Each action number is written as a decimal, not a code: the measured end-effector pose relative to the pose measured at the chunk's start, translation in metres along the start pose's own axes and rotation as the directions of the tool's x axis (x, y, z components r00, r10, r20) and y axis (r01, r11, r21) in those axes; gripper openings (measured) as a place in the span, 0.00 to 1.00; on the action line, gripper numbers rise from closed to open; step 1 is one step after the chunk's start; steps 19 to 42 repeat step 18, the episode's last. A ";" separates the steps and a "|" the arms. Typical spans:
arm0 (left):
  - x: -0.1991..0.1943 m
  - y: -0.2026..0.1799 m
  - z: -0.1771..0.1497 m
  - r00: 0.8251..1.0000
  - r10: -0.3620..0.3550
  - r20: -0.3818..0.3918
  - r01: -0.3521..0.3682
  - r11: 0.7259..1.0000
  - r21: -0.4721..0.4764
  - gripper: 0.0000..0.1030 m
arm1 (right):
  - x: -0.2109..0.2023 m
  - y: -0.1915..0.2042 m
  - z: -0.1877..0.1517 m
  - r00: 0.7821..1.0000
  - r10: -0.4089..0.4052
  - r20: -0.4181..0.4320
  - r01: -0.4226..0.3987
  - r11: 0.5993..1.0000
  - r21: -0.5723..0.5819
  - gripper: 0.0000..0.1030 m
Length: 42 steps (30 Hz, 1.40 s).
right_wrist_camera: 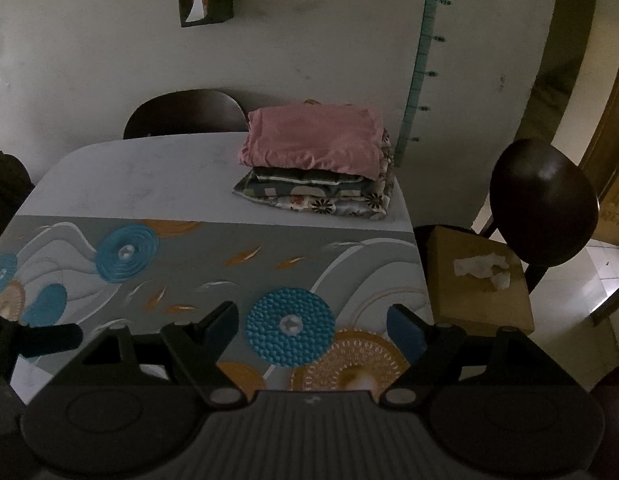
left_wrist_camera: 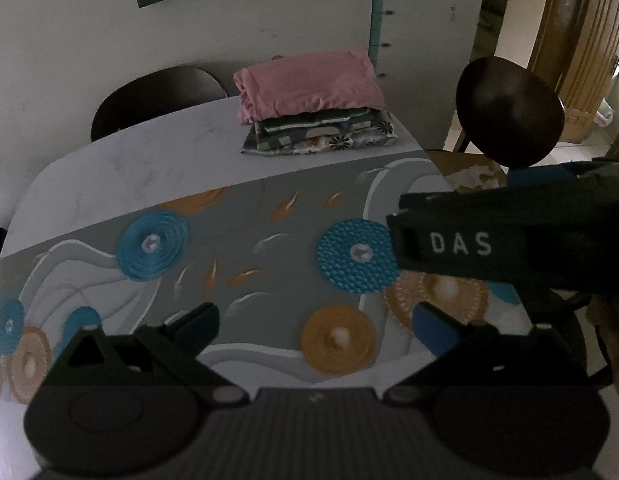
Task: Fold clothes
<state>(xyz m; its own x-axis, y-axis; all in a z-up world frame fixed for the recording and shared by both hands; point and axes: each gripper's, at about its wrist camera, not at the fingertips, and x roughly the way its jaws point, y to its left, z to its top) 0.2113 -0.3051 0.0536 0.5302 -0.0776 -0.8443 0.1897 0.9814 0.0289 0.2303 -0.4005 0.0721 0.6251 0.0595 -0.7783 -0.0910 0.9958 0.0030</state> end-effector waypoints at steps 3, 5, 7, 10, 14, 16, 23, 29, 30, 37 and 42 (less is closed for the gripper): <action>0.000 -0.001 0.000 1.000 0.000 0.000 0.000 1.000 -0.006 1.00 | 0.001 0.000 0.000 1.000 0.002 -0.002 -0.002 1.000 0.000 0.79; 0.000 -0.001 0.000 1.000 -0.004 -0.002 0.004 1.000 -0.010 1.00 | 0.002 0.000 0.000 1.000 0.004 -0.004 -0.004 1.000 0.000 0.79; 0.000 -0.001 0.000 1.000 -0.008 -0.005 0.008 1.000 -0.013 1.00 | 0.002 0.000 0.000 1.000 0.006 -0.005 -0.006 1.000 0.000 0.79; 0.000 -0.002 0.000 1.000 -0.006 -0.003 0.006 1.000 -0.012 1.00 | 0.002 0.000 0.001 1.000 0.009 -0.005 -0.009 1.000 -0.001 0.79; -0.001 -0.002 -0.001 1.000 -0.002 0.000 0.002 1.000 -0.011 1.00 | 0.001 0.001 0.001 1.000 0.013 -0.004 -0.013 1.000 -0.007 0.79; -0.001 -0.003 -0.002 1.000 0.001 0.000 -0.001 1.000 -0.010 1.00 | 0.002 0.000 0.001 1.000 0.015 -0.006 -0.015 1.000 -0.007 0.79; -0.001 -0.003 -0.002 1.000 0.008 0.000 -0.008 1.000 -0.010 1.00 | 0.003 0.000 0.001 1.000 0.018 -0.007 -0.018 1.000 -0.006 0.79; -0.001 -0.003 -0.002 1.000 0.008 0.000 -0.008 1.000 -0.010 1.00 | 0.003 0.000 0.001 1.000 0.018 -0.007 -0.018 1.000 -0.006 0.79; -0.001 -0.003 -0.002 1.000 0.008 0.000 -0.008 1.000 -0.010 1.00 | 0.003 0.000 0.001 1.000 0.018 -0.007 -0.018 1.000 -0.006 0.79; -0.001 -0.003 -0.002 1.000 0.008 0.000 -0.008 1.000 -0.010 1.00 | 0.003 0.000 0.001 1.000 0.018 -0.007 -0.018 1.000 -0.006 0.79; -0.001 -0.003 -0.002 1.000 0.008 0.000 -0.008 1.000 -0.010 1.00 | 0.003 0.000 0.001 1.000 0.018 -0.007 -0.018 1.000 -0.006 0.79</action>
